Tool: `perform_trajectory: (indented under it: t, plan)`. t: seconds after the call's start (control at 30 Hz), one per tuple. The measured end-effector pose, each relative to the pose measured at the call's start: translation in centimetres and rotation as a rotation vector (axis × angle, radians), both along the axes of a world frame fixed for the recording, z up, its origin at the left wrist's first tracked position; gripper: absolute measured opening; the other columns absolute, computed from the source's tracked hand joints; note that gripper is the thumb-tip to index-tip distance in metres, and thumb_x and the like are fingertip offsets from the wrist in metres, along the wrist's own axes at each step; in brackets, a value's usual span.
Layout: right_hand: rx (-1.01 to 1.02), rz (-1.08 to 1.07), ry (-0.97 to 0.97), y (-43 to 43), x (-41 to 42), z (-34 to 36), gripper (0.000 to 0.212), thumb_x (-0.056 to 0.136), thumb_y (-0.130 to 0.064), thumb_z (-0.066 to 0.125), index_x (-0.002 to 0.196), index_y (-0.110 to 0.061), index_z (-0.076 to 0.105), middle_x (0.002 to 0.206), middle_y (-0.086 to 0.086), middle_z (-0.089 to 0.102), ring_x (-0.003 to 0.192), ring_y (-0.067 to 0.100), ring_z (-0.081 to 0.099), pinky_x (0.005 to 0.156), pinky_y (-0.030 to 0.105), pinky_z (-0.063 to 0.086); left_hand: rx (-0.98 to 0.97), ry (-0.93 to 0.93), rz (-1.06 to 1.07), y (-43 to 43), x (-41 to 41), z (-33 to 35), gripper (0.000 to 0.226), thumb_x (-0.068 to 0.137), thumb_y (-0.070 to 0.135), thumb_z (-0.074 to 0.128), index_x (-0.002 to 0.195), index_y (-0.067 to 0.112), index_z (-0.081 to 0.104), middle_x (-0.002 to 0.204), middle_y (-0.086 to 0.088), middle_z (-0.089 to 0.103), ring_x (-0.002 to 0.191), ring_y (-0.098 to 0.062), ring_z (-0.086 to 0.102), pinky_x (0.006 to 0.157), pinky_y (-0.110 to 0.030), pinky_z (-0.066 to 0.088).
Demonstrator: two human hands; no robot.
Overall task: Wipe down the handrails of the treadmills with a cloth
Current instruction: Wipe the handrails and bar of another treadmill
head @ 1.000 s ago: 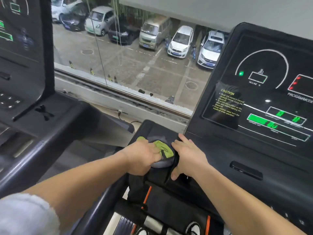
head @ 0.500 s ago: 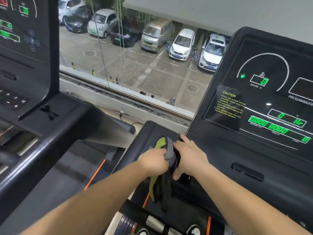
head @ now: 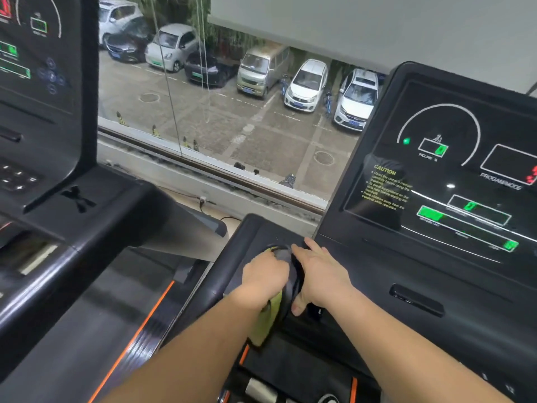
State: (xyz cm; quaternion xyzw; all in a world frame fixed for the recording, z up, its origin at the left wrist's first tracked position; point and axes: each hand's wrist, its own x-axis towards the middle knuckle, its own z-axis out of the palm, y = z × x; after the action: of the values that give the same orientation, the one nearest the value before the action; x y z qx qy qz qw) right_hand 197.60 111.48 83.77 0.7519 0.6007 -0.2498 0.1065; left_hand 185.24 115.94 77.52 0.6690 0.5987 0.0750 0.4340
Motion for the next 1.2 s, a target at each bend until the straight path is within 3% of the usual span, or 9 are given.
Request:
perform_trajectory:
  t: [0.1,0.23,0.5,0.6,0.7,0.87,1.03,1.13,1.2]
  plan:
    - [0.012,0.028,-0.029,0.1,-0.3,0.0,0.144,0.046,-0.043,0.102,0.162,-0.034,0.017,0.17,-0.013,-0.007,0.158,0.024,0.005,0.119,0.045,0.036,-0.111,-0.223,0.176,-0.9,-0.9,-0.3,0.022,0.098,0.015,0.051,0.105,0.003,0.067,0.109,-0.018,0.07,0.107,-0.033,0.065,0.092,-0.04,0.051]
    - [0.019,0.124,-0.065,0.3,-0.1,-0.4,0.127,0.041,-0.058,0.098,0.151,-0.025,0.043,0.163,-0.008,0.026,0.155,0.017,0.005,0.124,0.038,0.026,-0.043,-0.208,-0.069,-2.2,-2.2,-0.1,0.021,0.09,0.03,0.048,0.098,0.015,0.061,0.102,-0.006,0.067,0.1,-0.024,0.065,0.092,-0.038,0.053]
    - [0.113,0.203,-0.037,0.2,0.5,-0.6,0.098,0.07,-0.04,0.092,0.152,-0.016,0.043,0.163,-0.006,0.03,0.157,0.012,-0.007,0.127,0.031,0.008,0.547,0.504,-0.655,-3.0,-3.4,1.4,0.043,0.099,0.029,0.045,0.14,0.017,0.05,0.143,-0.007,0.048,0.128,-0.029,0.047,0.096,-0.04,0.038]
    - [0.074,0.223,-0.065,0.1,0.3,-0.3,0.111,0.055,-0.052,0.096,0.147,-0.012,0.049,0.16,-0.006,0.034,0.157,0.013,-0.007,0.127,0.031,0.008,0.706,0.722,-0.915,-0.5,-4.5,1.8,0.046,0.1,0.023,0.046,0.146,0.018,0.047,0.148,-0.006,0.047,0.137,-0.026,0.04,0.103,-0.046,0.035]
    - [0.069,0.217,-0.085,0.1,0.2,-0.1,0.113,0.053,-0.053,0.097,0.146,-0.012,0.05,0.159,-0.004,0.036,0.157,0.015,-0.005,0.127,0.033,0.009,0.662,0.789,-0.949,-0.5,-3.8,1.9,0.048,0.099,0.022,0.047,0.147,0.017,0.044,0.148,-0.006,0.045,0.137,-0.026,0.041,0.102,-0.046,0.04]
    - [0.054,0.196,-0.084,-0.1,0.2,-0.1,0.114,0.055,-0.051,0.097,0.15,-0.013,0.046,0.158,-0.003,0.037,0.157,0.016,-0.007,0.128,0.036,0.005,0.33,0.601,-0.67,-0.7,-0.8,3.1,0.047,0.092,0.026,0.055,0.137,0.014,0.051,0.14,-0.008,0.049,0.126,-0.028,0.053,0.099,-0.04,0.051]
    - [0.076,0.084,-0.007,-0.5,0.2,0.5,0.125,0.055,-0.038,0.101,0.158,-0.028,0.031,0.169,-0.004,0.012,0.157,0.02,0.003,0.122,0.034,0.023,-0.117,0.073,-0.193,0.2,-0.5,3.2,0.023,0.094,0.022,0.048,0.101,0.011,0.068,0.112,-0.01,0.071,0.106,-0.026,0.064,0.074,-0.021,0.045]
    - [0.052,0.043,-0.023,-0.4,-0.2,0.9,0.132,0.053,-0.037,0.102,0.16,-0.03,0.025,0.171,-0.009,-0.003,0.157,0.023,0.008,0.118,0.036,0.031,-0.31,-0.277,0.287,-0.5,-0.1,2.2,0.012,0.086,0.01,0.056,0.09,0.005,0.067,0.081,-0.01,0.064,0.079,-0.025,0.063,0.068,-0.027,0.048]
    - [0.035,0.032,-0.03,-0.2,-0.3,0.6,0.13,0.052,-0.038,0.102,0.159,-0.028,0.029,0.17,-0.007,0.002,0.156,0.024,0.009,0.118,0.037,0.031,-0.304,-0.363,0.321,-1.0,0.0,1.5,0.015,0.092,0.001,0.051,0.084,0.006,0.062,0.075,-0.008,0.056,0.071,-0.019,0.056,0.062,-0.025,0.042]
